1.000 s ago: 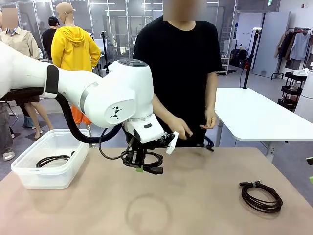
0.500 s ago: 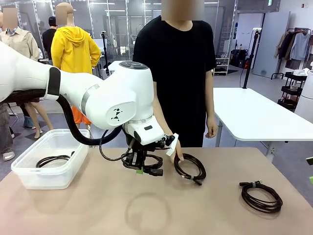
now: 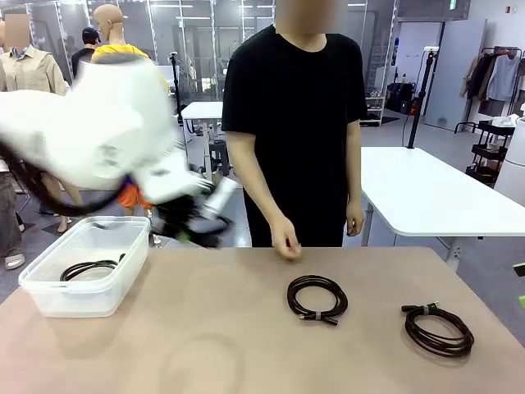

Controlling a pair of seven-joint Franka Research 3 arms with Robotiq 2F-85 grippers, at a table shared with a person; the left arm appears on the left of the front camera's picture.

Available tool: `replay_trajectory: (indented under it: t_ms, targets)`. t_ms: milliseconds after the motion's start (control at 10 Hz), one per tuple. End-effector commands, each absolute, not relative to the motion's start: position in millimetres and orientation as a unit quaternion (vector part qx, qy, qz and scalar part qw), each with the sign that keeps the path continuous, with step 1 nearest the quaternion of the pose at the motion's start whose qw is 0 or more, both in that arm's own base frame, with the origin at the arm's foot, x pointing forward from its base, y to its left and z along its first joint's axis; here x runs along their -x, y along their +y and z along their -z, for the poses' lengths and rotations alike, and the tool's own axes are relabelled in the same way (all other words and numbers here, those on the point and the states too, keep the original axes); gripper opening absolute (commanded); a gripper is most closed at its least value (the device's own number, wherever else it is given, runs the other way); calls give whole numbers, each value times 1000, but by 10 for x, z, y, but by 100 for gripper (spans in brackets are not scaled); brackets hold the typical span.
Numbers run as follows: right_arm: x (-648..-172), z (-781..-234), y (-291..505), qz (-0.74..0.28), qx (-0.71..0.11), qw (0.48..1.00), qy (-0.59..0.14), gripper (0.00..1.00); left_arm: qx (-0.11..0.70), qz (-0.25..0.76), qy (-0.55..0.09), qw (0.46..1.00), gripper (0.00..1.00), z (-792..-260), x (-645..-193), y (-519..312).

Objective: Organize and store the cables.
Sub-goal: Place the Power Cable into the Organizing box.

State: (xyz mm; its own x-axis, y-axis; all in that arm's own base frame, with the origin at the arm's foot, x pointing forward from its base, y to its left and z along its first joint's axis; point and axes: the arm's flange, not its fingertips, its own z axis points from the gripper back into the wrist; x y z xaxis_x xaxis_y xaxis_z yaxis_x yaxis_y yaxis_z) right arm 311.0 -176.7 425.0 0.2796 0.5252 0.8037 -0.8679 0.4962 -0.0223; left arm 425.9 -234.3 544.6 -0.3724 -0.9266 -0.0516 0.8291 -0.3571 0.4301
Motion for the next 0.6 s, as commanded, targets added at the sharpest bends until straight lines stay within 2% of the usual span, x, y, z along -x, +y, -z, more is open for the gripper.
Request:
replay_trajectory:
  t_ms: [0, 100, 300, 500]
  targets:
    - [-3120, -4277, -1771, -445, -222, 771, -399, 100, -154, 812, -218, 519, 16, -5485, -4119, -1577]
    - [-3120, -4277, -1771, -445, -222, 771, -399, 100, -171, 813, -221, 511, 16, -5503, -4138, -1340]
    - [-3120, -4277, -1771, -445, -222, 771, -399, 100, -167, 793, -243, 533, 16, -5533, -4298, -908]
    - [-3120, -4277, -1771, -445, -222, 771, -399, 100, -159, 779, -221, 565, 16, -5468, -4483, -650]
